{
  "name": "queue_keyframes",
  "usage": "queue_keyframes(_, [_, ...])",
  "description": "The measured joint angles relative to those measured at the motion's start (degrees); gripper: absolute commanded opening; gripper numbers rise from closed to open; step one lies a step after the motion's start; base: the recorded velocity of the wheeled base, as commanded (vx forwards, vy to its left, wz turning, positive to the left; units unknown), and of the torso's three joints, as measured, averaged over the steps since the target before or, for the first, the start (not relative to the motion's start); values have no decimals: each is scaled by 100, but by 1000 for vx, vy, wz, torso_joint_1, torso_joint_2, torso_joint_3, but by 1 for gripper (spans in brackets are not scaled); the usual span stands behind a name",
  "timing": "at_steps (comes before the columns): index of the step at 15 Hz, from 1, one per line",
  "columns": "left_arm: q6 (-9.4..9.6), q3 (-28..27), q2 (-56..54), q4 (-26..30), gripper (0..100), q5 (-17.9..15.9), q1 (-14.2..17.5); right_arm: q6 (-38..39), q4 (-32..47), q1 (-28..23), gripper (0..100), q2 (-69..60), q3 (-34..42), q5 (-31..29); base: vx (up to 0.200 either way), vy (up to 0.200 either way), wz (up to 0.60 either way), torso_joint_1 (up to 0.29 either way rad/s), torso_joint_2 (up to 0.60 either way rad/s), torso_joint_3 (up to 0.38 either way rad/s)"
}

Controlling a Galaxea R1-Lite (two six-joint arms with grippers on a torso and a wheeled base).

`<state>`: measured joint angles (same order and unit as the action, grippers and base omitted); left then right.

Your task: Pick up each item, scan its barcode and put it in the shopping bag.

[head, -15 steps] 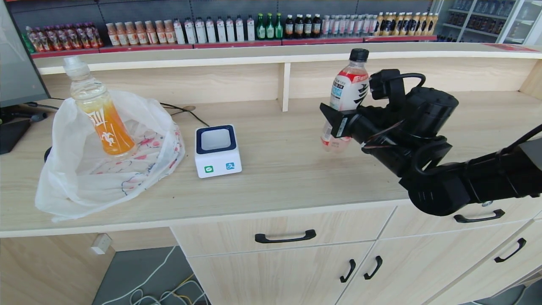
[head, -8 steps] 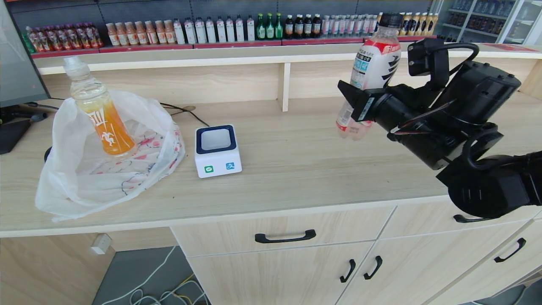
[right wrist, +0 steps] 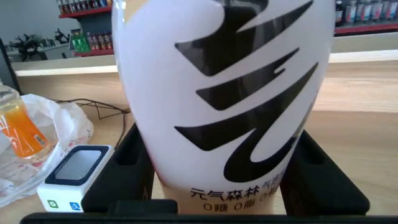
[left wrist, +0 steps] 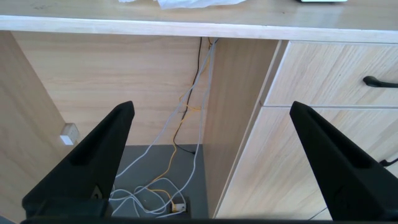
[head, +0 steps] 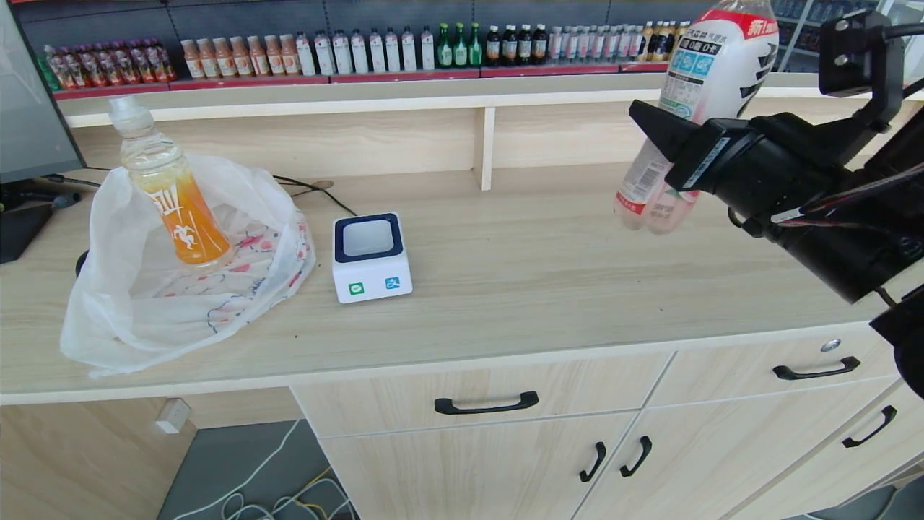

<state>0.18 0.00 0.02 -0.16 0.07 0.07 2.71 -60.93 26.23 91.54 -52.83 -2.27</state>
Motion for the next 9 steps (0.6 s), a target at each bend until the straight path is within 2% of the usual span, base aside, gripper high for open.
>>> queue_keyframes(5, [-2, 0, 0, 2, 100, 0, -2, 282, -57, 11, 0, -625, 934, 451, 0, 0, 0, 0, 0, 0])
queue_keyframes(9, [0, 0, 0, 0, 100, 0, -2, 541, -730, 11, 0, -783, 1598, 955, 0, 0, 0, 0, 0, 0])
